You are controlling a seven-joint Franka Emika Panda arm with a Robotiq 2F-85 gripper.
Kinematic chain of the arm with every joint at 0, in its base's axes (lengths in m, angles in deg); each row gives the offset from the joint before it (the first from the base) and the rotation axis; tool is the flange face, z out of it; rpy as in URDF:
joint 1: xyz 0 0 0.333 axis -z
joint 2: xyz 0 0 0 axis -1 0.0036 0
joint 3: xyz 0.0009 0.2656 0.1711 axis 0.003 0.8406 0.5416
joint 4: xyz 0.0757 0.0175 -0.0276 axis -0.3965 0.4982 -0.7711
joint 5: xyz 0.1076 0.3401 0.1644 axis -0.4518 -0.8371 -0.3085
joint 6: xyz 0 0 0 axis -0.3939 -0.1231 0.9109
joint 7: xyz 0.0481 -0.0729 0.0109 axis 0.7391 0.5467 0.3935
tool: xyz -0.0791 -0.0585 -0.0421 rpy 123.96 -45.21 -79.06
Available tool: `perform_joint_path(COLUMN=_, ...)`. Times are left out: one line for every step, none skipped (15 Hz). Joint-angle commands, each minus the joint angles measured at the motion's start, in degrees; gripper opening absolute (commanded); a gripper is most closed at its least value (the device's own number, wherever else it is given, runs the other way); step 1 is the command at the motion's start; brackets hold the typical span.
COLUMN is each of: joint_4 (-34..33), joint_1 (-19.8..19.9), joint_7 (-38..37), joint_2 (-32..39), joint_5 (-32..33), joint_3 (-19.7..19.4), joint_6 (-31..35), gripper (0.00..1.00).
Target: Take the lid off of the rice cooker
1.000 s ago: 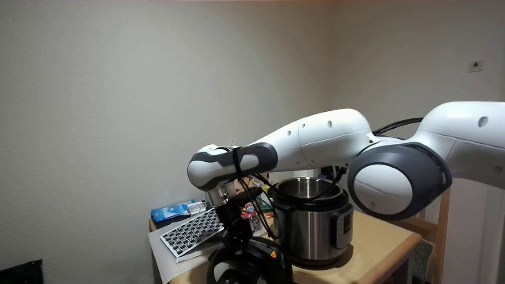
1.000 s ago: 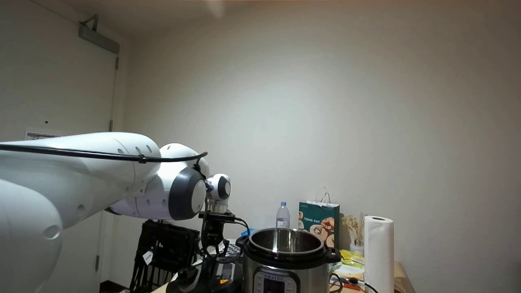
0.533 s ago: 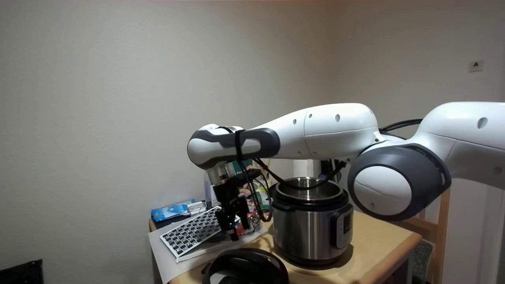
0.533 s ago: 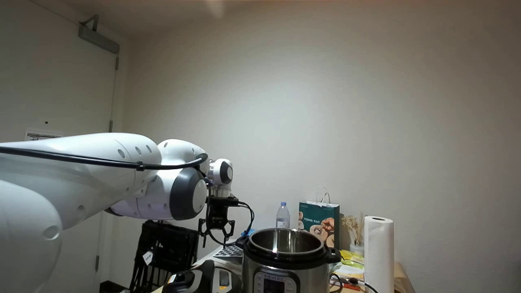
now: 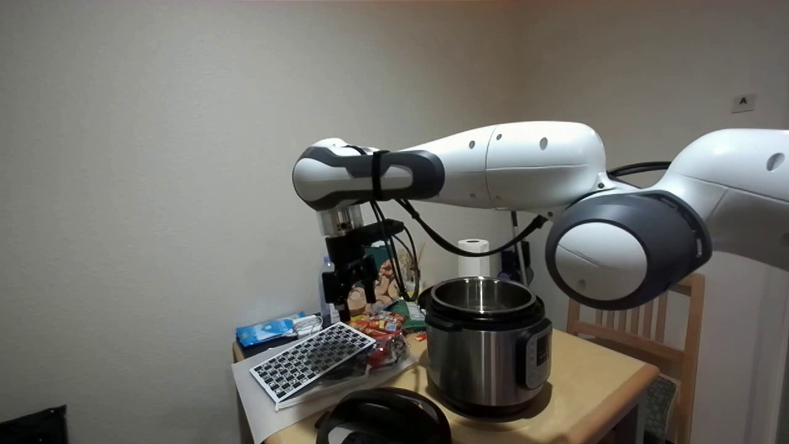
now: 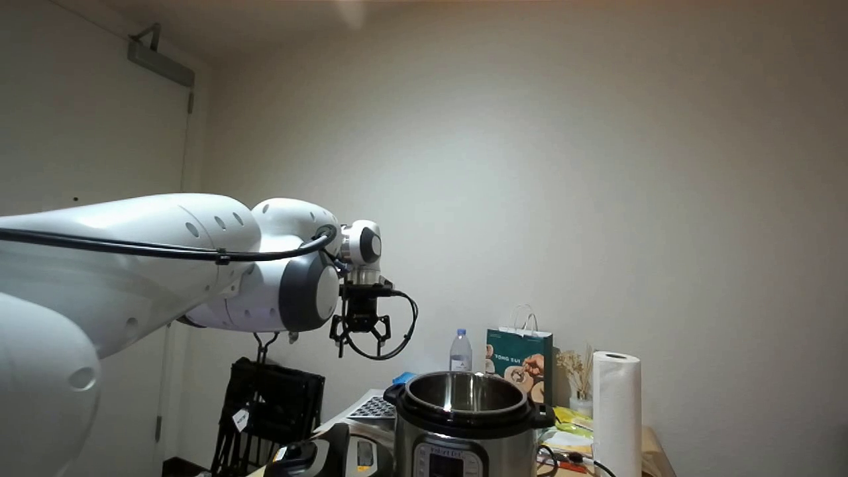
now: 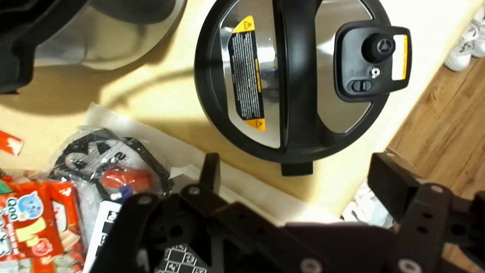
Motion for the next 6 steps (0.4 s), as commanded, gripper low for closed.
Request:
perform_joint_path(joint_4=1.34, joint_1=0.15, joint_7=-1.19, joint_2=-1.7, joint_5=0.31, joint_3=0.36, joint_6=1.07, gripper=1.0)
perform_joint_path(joint_4=1.35, joint_1=0.24, joint_7=-1.96, joint_2=-2.57, joint_5=0.29, joint_3=0.34, joint_6=1.27, gripper=1.0)
perform_joint_path(joint_4=1.35, joint_1=0.32, joint_7=-2.32, joint_2=-3.1, joint_5=0.28, joint_3=0.33, joint_6=1.27, gripper=1.0)
perform_joint_path(joint_4=1.36, joint_1=0.34, joint_7=-2.49, joint_2=-3.34, joint_5=0.28, joint_3=0.33, joint_6=1.28, gripper=1.0)
perform_joint_path(joint_4=1.37, joint_1=0.34, joint_7=-2.57, joint_2=-3.34, joint_5=0.27, joint_3=0.33, joint_6=1.29, gripper=1.0)
perform_joint_path(joint_4=1.47, joint_1=0.34, joint_7=-2.59, joint_2=-3.32, joint_5=0.28, joint_3=0.33, joint_6=1.3, gripper=1.0)
